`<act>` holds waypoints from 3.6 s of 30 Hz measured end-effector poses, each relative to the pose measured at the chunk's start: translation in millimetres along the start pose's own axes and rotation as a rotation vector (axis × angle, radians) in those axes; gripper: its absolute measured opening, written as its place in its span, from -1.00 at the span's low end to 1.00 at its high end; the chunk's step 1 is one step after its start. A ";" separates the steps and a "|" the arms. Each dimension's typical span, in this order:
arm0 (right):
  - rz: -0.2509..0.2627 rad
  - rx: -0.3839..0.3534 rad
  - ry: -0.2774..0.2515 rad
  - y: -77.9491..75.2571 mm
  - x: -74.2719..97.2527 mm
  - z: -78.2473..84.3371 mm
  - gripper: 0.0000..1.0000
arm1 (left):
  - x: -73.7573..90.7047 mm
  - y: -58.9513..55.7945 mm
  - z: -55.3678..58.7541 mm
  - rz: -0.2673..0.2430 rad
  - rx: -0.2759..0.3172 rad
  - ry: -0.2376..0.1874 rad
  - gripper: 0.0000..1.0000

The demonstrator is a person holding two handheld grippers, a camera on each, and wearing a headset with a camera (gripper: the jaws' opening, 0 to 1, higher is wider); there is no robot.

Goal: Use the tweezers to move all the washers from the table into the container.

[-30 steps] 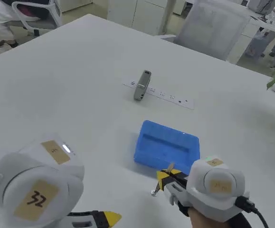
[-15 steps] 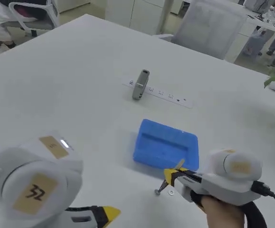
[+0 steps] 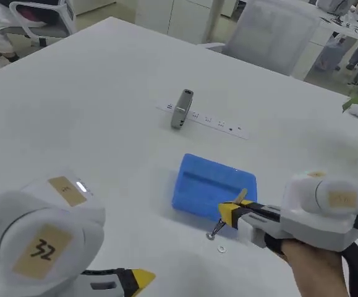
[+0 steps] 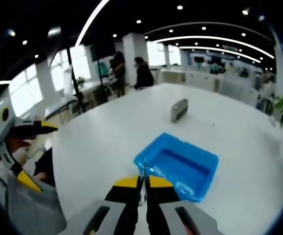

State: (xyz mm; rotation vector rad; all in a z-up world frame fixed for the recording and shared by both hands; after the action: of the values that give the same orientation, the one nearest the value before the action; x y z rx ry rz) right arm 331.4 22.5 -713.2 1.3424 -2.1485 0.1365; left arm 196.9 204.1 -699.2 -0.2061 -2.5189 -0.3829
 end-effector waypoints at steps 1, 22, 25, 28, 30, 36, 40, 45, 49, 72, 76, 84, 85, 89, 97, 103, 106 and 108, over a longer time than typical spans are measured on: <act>0.000 0.008 -0.004 -0.3 0.7 -3.0 -1.00 | -0.2 -0.2 0.0 -0.001 -0.003 0.002 0.97; 0.164 0.097 -0.043 -53.1 -16.7 -27.4 -0.98 | -1.5 2.6 0.7 -0.004 0.024 0.006 0.98; 0.162 0.072 -0.034 -64.7 -28.0 -19.9 -0.98 | -1.6 2.1 0.8 -0.005 0.022 0.002 0.98; 0.163 0.059 -0.028 -66.6 -35.5 -12.8 -0.98 | -2.0 2.9 2.3 -0.006 0.025 0.009 0.98; 0.161 0.048 -0.025 -67.1 -39.6 -8.0 -0.98 | -2.0 4.4 3.5 -0.010 0.022 0.017 0.98; 0.153 0.027 -0.020 -63.2 -47.6 1.0 -0.98 | -2.0 6.3 2.5 -0.012 0.022 0.021 0.98; 0.166 0.063 -0.003 -65.9 -52.4 4.2 -0.98 | -2.3 4.3 1.8 -0.012 0.026 0.023 0.98; 0.155 0.046 -0.007 -65.9 -56.4 8.3 -0.97 | 0.9 3.6 2.9 -0.016 0.003 0.030 0.98; 0.161 0.069 -0.001 -66.9 -56.2 12.5 -0.97 | 5.2 5.0 0.9 -0.029 0.001 0.022 0.98; 0.147 -0.015 -0.188 -35.6 15.2 -12.9 -0.95 | 21.2 0.5 -4.2 -0.066 0.028 -0.032 0.98; 0.136 -0.026 -0.191 -27.6 22.4 -1.5 -0.95 | 23.4 0.4 -5.6 -0.074 0.028 -0.032 0.98; 0.133 -0.066 -0.155 -20.9 15.8 32.6 -0.95 | 33.8 1.2 -7.9 -0.091 0.006 -0.046 0.98; 0.133 -0.068 -0.148 -20.7 14.2 35.1 -0.95 | 34.8 1.9 -8.1 -0.093 0.011 -0.053 0.98; 0.121 -0.072 -0.110 -17.6 7.1 46.4 -0.95 | 34.2 2.0 -4.2 -0.098 0.033 -0.048 0.98; 0.109 -0.058 -0.049 -20.1 -2.5 56.5 -0.95 | 36.4 3.6 -0.4 -0.116 0.042 -0.030 0.98; 0.106 -0.050 -0.034 -18.9 -5.9 60.3 -0.95 | 36.2 4.3 1.1 -0.123 0.043 -0.024 0.98; 0.104 -0.037 -0.030 -20.2 -5.7 60.3 -0.95 | 36.6 4.5 1.8 -0.130 0.042 -0.019 0.98; 0.099 -0.040 -0.030 -18.4 -5.3 59.6 -0.95 | 36.7 4.1 2.5 -0.130 0.043 -0.016 0.98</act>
State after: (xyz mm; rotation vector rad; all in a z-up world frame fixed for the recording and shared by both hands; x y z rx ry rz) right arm 323.0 -5.1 -768.7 1.2237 -2.2320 0.1129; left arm 166.4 211.1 -679.5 -0.0287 -2.5606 -0.3798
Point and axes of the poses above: the centre of the closed fingertips' face, and the gripper's own axes: x roughly backward along the fingers, y roughly to its left, z roughly out of its underside, the point moved 6 cm from there along x, roughly backward along the fingers, and after that the axes turned 11 degrees about -z, right-handed, at the moved point
